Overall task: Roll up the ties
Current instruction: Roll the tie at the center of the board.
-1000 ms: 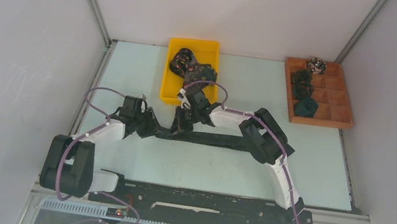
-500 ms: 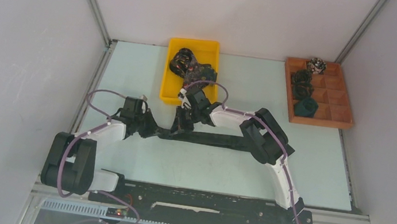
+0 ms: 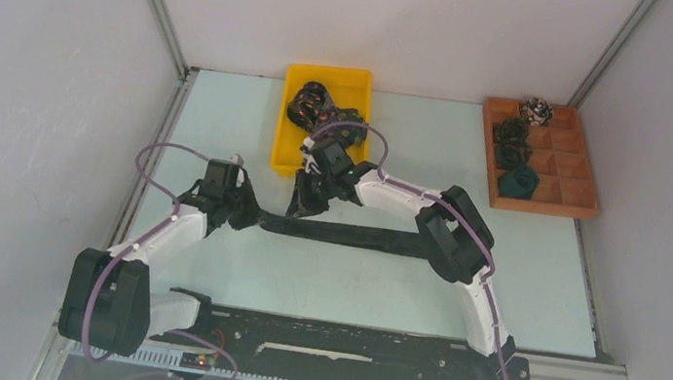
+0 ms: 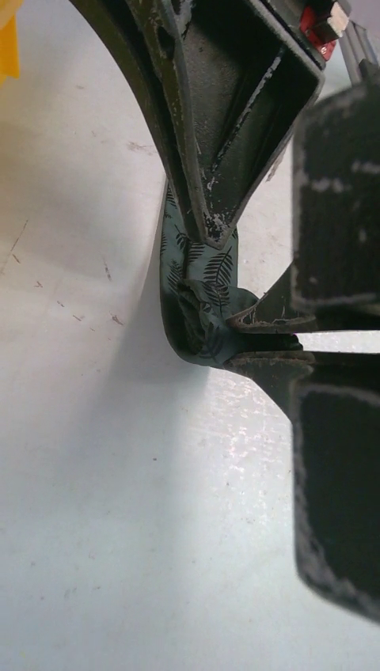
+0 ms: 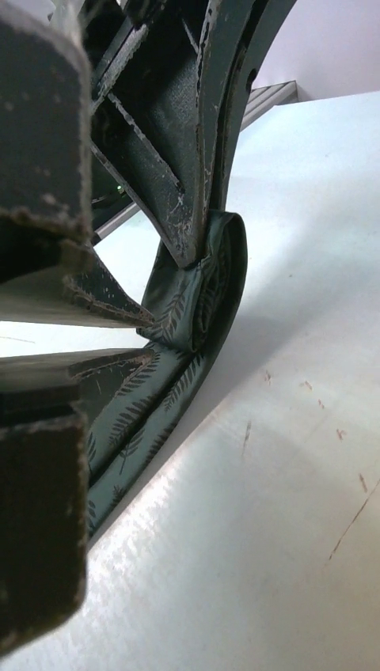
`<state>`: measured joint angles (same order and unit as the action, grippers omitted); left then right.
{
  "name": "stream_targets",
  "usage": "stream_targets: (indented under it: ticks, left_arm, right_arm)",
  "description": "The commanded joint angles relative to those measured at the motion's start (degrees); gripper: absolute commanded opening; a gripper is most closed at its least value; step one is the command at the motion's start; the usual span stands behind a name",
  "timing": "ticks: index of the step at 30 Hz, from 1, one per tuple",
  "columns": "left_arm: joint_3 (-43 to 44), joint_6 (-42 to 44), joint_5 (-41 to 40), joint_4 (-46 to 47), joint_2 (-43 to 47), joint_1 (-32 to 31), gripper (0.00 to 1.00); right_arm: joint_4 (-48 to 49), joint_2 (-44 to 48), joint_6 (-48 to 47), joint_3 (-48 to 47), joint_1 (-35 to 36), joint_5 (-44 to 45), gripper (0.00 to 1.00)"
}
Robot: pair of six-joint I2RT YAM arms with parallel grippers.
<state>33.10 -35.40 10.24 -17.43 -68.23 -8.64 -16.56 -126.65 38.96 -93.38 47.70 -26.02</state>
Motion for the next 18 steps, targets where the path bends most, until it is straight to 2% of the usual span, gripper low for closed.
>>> stream_targets:
  ticks: [1, 5, 18]
  left_arm:
    - [2.89, 2.32, -3.14, -2.74, 1.93, -0.89, 0.0]
    - [3.66, 2.74, -4.03, -4.0, 2.46, -1.35, 0.0]
    - [6.27, 3.63, -5.57, -6.62, 2.48, -2.08, 0.0]
  right_arm:
    - [-1.66, 2.54, -1.05, -3.5, 1.47, 1.8, 0.19]
    - [-2.07, 1.59, -0.73, -4.49, 2.42, 2.3, 0.19]
    - [-2.34, -4.35, 0.11, -8.68, 3.75, 1.64, 0.07]
